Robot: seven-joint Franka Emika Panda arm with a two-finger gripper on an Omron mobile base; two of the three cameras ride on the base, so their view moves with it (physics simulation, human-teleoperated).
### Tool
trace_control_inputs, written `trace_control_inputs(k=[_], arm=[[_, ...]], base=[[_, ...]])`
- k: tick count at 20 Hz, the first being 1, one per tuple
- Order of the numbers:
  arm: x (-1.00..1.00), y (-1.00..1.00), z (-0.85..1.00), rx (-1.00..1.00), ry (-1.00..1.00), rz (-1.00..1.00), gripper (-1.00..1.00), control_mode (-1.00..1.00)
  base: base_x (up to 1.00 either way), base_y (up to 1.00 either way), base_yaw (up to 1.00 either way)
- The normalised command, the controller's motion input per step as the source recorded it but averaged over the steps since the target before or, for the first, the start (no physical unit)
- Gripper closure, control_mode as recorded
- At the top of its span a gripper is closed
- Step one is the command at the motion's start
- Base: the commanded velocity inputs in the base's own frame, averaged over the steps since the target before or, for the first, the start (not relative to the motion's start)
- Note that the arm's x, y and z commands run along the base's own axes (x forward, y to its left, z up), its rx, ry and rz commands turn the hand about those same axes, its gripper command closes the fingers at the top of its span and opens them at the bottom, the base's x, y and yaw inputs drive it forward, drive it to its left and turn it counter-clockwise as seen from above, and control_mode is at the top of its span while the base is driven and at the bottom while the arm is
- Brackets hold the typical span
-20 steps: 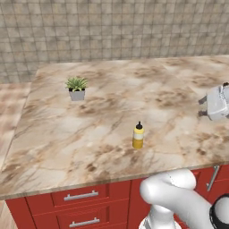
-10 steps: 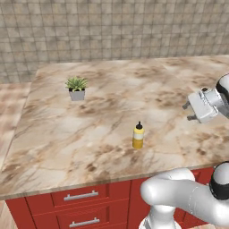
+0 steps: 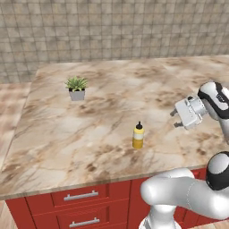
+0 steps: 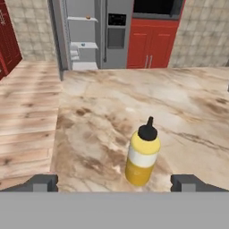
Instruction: Place the ketchup and mustard from the counter to the top shelf of the fridge. If the existing items in the fridge are on the top shelf, move them to other shelves.
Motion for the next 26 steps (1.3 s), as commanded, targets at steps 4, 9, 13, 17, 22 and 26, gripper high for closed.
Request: trace_control_inputs(k=[4, 9, 13, 17, 22, 26], arm=[[0.47, 0.48, -0.41, 0.00, 0.00, 0.00, -1.00, -1.00], [0.27, 0.25, -0.34, 0.01, 0.01, 0.00, -1.00, -1.00], [0.21, 0.01, -0.36, 0.02, 0.03, 0.00, -1.00, -1.00], [0.26, 0.00, -0.35, 0.04, 0.01, 0.00, -1.00, -1.00], [0.12, 0.04, -0.33, 0.07, 0.00, 0.00, -1.00, -1.00], [0.00, 0.03, -0.19, 0.07, 0.02, 0.01, -1.00, -1.00]], base=[[0.00, 0.00, 0.00], [0.00, 0.00, 0.00], [0.00, 0.00, 0.00], [0.00, 0.00, 0.00], [0.00, 0.00, 0.00], [0.00, 0.00, 0.00]])
